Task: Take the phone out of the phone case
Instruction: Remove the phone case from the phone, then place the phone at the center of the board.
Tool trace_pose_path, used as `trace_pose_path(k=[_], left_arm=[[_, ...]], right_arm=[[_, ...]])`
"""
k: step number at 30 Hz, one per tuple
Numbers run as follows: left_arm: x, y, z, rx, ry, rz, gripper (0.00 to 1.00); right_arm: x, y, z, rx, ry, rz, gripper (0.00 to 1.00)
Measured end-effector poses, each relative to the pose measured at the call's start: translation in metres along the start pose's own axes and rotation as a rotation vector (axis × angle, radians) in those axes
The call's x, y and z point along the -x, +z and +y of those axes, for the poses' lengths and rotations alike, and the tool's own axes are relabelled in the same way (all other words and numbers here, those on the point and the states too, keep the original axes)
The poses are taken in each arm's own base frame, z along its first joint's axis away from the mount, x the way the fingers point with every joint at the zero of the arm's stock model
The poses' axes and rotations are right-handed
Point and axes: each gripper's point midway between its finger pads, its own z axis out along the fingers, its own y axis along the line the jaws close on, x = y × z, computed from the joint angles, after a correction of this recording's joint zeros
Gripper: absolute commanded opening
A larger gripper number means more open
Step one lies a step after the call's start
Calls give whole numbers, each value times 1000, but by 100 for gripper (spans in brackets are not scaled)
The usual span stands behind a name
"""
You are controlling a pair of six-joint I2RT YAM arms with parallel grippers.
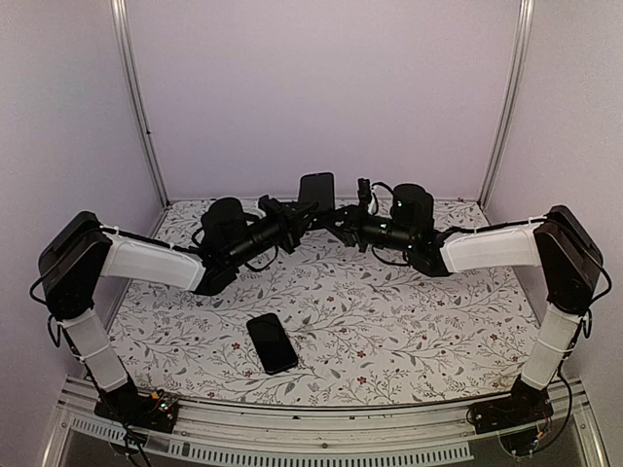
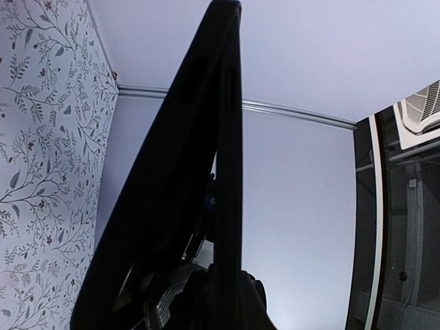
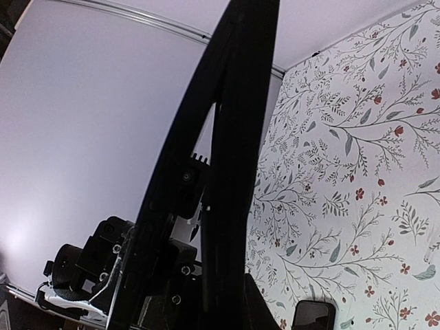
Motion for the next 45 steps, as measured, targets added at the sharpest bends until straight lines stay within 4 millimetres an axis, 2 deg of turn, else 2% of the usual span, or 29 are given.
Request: trace_pose_path(k=[11,16,18,26,31,34,36,38,41,45], left_arm=[[2,0,-8,-31,16,-12,0],[-2,0,-12,-47,25,7,0],[-8,0,-12,-50,29,35,0],[-28,-1,-21,-98,65,116,0],[-30,-4,-15,-76,120,125,0],[-26,-13,-3,-26,161,117,0],[-23,-21,6,24,196,110,0],[-17,-29,9,63,234,99,0],[-1,-46,8,123,309,61,0],[25,-65,5,216,424,-3,0]], right_arm=[[11,1,3,-18,-15,18,0],[26,0,6,-26,-29,6,0],[41,0,12,-24,-41,-24,0],[115,-19,16,-47,-91,-181,0],[159,-38,19,-60,-130,-248,0],[172,-49,7,-84,-133,-269,0],[170,-55,-5,-108,-120,-263,0],[160,-60,-20,-137,-99,-236,0],[135,-64,-39,-172,-59,-168,0],[106,-68,-54,-188,-14,-77,0]])
